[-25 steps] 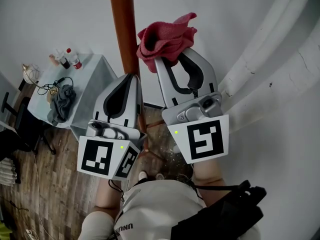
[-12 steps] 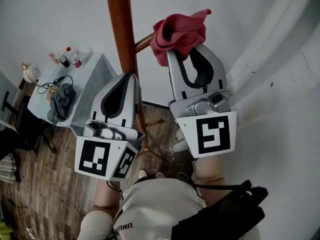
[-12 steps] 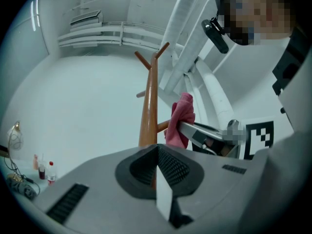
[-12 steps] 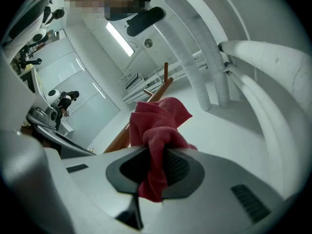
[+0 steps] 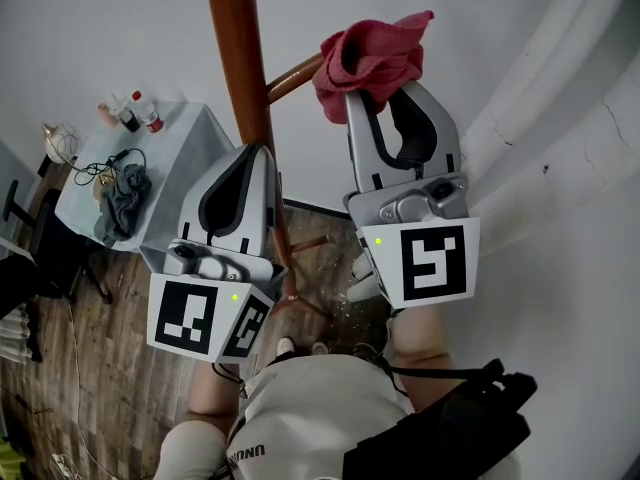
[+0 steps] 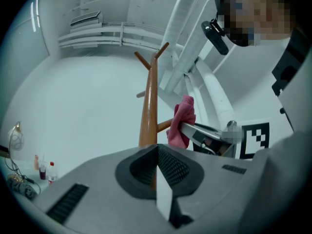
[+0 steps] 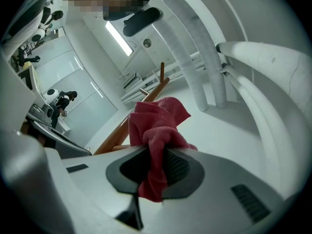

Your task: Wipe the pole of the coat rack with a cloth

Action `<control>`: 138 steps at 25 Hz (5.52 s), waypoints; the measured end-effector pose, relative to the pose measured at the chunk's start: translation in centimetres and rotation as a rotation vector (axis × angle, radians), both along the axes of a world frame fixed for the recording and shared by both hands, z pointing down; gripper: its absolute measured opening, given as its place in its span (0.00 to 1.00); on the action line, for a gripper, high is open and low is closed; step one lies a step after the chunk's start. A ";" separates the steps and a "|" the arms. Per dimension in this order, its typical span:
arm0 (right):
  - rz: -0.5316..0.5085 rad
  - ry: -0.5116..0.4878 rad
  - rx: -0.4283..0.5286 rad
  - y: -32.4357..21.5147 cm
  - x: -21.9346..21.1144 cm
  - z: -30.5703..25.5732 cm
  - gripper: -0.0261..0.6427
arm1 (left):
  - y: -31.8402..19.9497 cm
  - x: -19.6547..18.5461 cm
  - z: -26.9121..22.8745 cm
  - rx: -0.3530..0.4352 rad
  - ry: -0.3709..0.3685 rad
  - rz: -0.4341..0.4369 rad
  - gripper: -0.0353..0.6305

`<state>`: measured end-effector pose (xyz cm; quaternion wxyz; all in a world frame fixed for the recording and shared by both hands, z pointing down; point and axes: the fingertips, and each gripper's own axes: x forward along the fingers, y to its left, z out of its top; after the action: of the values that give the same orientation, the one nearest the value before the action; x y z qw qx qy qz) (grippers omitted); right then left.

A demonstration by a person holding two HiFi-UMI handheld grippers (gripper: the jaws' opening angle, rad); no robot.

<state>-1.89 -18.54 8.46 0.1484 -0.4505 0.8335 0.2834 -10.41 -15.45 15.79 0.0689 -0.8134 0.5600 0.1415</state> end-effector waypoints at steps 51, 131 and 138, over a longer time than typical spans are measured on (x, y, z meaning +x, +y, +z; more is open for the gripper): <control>-0.120 0.052 -0.586 0.8 -0.9 22.2 0.14 | 0.1 -0.2 0.2 0.000 -0.001 0.021 0.07; -0.018 0.192 -0.866 -0.4 -0.5 34.7 0.14 | 0.1 -0.2 0.5 -0.009 -0.023 0.006 0.07; 0.005 0.173 -0.874 -1.0 0.6 34.8 0.14 | 0.0 -0.1 0.6 -0.009 -0.023 0.008 0.07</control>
<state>-1.25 -19.50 43.22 -0.1267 -0.4477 0.8832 -0.0584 -10.55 -15.41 16.35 0.0712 -0.8175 0.5567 0.1298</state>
